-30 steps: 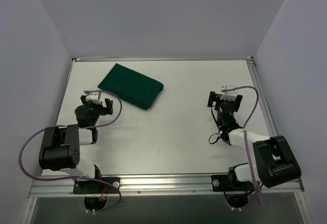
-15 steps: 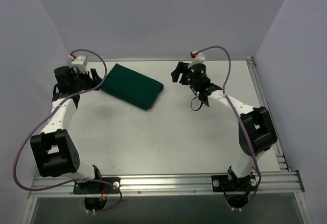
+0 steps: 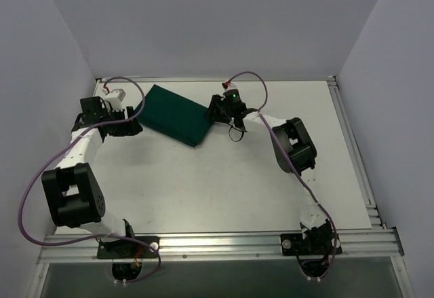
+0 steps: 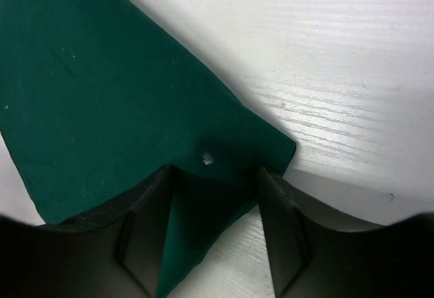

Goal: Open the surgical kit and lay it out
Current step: Adjust the surgical kit at the center of the board, then open the surgical kit at the center of the board.

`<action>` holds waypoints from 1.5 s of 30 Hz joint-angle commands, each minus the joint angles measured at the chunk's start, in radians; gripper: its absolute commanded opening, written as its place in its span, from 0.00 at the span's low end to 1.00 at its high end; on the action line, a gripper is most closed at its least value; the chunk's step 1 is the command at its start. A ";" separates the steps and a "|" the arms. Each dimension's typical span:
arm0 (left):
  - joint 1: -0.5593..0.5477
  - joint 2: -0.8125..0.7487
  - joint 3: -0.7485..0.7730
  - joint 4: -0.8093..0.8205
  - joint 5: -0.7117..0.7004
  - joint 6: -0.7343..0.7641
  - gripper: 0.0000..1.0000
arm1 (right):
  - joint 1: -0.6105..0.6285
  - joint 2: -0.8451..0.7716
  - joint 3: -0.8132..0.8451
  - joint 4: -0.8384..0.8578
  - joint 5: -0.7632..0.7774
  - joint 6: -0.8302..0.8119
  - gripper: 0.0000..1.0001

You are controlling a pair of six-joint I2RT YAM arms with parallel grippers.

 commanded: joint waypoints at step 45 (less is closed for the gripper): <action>0.001 -0.060 0.047 -0.195 0.089 0.185 0.74 | 0.666 -0.044 0.247 -0.752 0.820 -0.597 0.55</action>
